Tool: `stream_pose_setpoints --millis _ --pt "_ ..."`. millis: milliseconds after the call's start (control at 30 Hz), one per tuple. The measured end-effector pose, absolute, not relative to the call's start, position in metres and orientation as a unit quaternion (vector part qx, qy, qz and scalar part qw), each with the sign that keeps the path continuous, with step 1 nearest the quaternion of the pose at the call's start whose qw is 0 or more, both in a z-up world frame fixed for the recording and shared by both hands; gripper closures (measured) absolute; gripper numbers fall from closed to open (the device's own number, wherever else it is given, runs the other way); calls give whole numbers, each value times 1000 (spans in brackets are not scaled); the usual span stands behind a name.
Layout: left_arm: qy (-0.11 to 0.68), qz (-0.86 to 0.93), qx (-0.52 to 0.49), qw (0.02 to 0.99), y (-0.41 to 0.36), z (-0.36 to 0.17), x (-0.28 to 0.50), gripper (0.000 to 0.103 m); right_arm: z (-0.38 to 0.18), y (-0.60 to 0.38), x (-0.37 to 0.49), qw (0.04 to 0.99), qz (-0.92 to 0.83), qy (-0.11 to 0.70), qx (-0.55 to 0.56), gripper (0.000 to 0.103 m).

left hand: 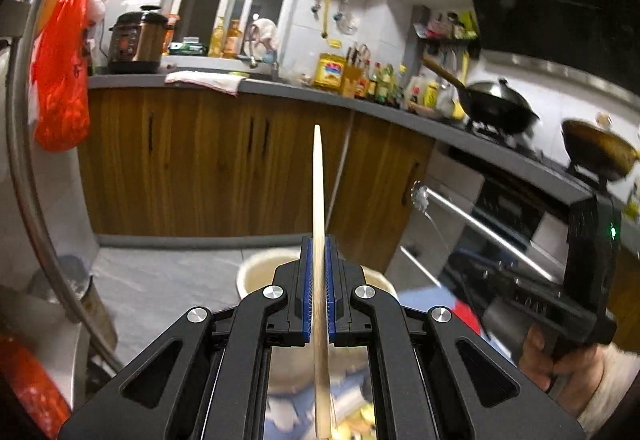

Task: Organize utensils
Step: 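Lift the chopstick with the left tool while the right tool carries the spoon to the holder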

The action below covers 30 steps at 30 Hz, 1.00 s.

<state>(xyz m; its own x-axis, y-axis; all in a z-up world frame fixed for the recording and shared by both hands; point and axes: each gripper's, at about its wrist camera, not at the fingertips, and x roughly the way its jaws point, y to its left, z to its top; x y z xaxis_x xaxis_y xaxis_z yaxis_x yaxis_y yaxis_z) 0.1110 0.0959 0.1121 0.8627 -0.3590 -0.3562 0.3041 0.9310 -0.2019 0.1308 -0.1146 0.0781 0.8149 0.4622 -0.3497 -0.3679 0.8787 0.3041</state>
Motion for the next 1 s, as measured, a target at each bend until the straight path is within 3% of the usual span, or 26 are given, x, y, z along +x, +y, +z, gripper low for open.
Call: stream_pose_setpoints --millis 367,1000 --pt "168 -188 -127 959 105 103 179 97 67 -93 204 939 234 170 187 99" --pt "166 -168 -87 968 99 55 194 97 28 -75 215 949 218 173 150 99"
